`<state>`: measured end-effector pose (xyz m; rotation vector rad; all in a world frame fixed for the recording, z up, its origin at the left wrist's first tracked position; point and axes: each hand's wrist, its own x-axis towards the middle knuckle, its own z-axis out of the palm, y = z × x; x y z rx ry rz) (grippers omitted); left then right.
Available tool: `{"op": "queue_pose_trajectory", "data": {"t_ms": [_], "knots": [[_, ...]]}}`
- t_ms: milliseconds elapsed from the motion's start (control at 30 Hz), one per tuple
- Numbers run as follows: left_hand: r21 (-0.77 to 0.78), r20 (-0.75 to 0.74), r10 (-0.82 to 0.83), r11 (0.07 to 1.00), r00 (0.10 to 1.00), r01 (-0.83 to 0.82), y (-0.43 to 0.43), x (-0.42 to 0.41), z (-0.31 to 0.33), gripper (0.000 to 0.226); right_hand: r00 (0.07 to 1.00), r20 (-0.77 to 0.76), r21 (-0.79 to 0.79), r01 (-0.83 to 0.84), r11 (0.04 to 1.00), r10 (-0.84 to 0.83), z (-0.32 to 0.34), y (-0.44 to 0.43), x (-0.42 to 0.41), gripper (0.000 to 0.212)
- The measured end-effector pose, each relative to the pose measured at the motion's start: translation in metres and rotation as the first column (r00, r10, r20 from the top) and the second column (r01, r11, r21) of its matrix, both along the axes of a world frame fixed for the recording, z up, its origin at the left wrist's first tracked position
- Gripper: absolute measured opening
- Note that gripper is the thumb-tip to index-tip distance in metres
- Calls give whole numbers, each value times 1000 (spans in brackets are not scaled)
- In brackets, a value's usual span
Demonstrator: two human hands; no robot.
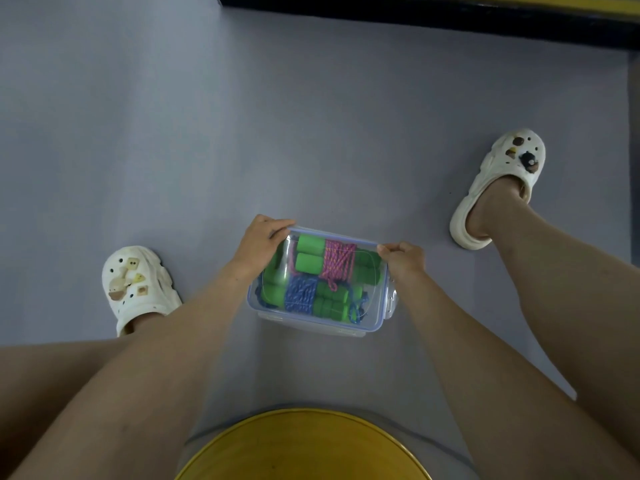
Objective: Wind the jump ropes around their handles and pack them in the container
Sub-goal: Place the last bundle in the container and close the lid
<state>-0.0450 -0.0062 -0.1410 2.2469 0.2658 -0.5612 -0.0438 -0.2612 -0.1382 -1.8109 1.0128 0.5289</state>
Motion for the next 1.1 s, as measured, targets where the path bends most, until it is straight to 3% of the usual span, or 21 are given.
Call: {"op": "queue_pose_trajectory", "data": {"t_ms": [233,367,500,600,700,833,933,1033,1100], "knots": [[4,-91,-75,997,993,76,0,8,-7,21,1000,20,-20,-14,1000,15,-3,0,-1,25],[-47,-148,-45,998,988,38,3,12,-4,20,1000,10,0,4,1000,-4,-4,0,-4,24],[226,-171,-173,951,970,209,-12,16,8,32,1000,3,24,26,999,-26,-1,-1,-2,23],[279,-142,-245,920,959,277,-25,11,14,42,999,16,42,36,998,-37,1,0,0,19],[304,-142,-199,924,970,234,-23,5,15,39,999,39,54,-7,998,5,6,3,3,3],[330,-191,-73,934,979,134,-12,-6,18,42,997,61,6,-57,998,56,13,9,6,23],[339,-265,90,941,960,6,-1,-24,16,43,993,-77,-27,-88,996,86,17,5,0,38],[371,-362,13,919,932,131,0,-43,18,43,983,-176,102,-36,994,53,27,5,-11,35],[267,-446,18,957,895,114,-2,-49,27,44,992,-104,187,-46,981,66,31,11,-17,24]]}}
